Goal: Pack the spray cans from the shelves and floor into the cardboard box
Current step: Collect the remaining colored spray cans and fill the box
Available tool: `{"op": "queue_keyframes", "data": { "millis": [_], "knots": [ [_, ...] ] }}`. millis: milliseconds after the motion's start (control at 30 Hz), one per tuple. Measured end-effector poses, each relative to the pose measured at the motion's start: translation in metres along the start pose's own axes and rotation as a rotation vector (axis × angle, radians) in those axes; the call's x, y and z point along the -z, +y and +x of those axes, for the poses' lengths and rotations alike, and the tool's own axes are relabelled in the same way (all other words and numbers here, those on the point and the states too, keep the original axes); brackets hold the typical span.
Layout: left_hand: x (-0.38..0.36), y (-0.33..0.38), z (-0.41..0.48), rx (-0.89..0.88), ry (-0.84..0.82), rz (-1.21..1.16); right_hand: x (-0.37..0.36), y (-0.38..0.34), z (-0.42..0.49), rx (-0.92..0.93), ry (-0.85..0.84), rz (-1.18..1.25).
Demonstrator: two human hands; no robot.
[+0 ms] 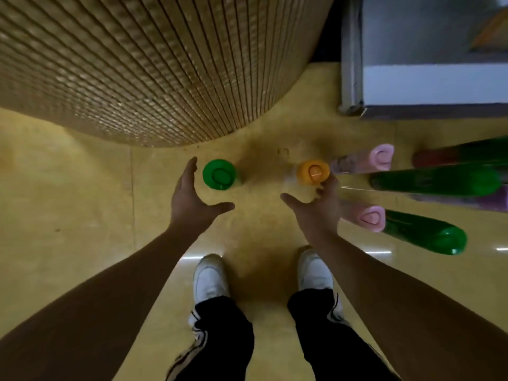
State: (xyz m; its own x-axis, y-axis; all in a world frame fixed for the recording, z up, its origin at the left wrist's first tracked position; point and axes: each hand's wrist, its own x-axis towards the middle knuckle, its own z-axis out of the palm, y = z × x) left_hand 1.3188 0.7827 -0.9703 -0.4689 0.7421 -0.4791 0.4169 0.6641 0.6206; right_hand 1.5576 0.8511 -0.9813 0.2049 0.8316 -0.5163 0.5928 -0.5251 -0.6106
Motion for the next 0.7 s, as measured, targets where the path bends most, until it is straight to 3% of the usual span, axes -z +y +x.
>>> {"op": "queue_keyframes", "data": {
  "millis": [200, 367, 533, 700],
  "knots": [
    [-0.033, -0.002, 0.020, -0.066, 0.092, -0.166, -0.025, -0.004, 0.030, 0.039, 0.193, 0.160],
    [-0.028, 0.023, 0.017, -0.086, 0.071, -0.107, -0.010, -0.018, 0.026, -0.047, 0.247, 0.200],
    [0.006, 0.078, -0.006, -0.134, 0.013, -0.042, 0.031, -0.052, -0.012, -0.053, 0.246, 0.188],
    [0.074, 0.177, -0.054, -0.263, -0.116, 0.034, 0.114, -0.126, -0.078, -0.051, 0.275, 0.279]
  ]
}}
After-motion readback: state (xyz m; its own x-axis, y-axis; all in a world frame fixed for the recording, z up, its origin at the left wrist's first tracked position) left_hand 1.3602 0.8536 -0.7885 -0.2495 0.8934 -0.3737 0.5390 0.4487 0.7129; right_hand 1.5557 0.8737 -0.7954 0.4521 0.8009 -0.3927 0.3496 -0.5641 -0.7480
